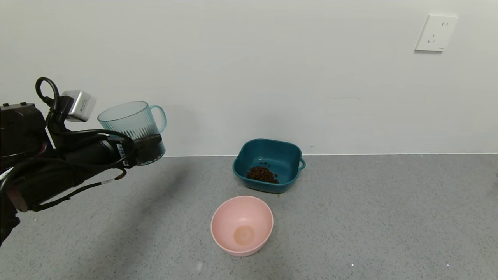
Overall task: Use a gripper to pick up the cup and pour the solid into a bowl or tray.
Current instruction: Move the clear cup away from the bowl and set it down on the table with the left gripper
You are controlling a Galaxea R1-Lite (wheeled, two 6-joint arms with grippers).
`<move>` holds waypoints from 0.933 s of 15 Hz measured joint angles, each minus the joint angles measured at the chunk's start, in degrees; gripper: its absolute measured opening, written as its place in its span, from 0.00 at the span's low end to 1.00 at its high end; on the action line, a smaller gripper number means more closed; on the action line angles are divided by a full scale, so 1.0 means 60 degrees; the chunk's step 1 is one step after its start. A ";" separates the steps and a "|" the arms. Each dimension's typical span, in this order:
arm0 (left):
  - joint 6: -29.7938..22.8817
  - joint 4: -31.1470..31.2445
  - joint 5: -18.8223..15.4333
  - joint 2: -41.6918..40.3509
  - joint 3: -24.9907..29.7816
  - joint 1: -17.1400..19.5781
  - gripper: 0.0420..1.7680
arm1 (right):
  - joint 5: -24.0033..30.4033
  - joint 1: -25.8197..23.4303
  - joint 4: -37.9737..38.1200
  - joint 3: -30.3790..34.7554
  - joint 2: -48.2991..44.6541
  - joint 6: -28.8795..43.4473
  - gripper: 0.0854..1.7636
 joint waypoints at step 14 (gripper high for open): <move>0.0315 -0.3657 0.1057 0.3682 0.0173 0.0421 0.71 | 0.0000 0.0004 0.0000 0.0000 0.0000 0.0004 0.97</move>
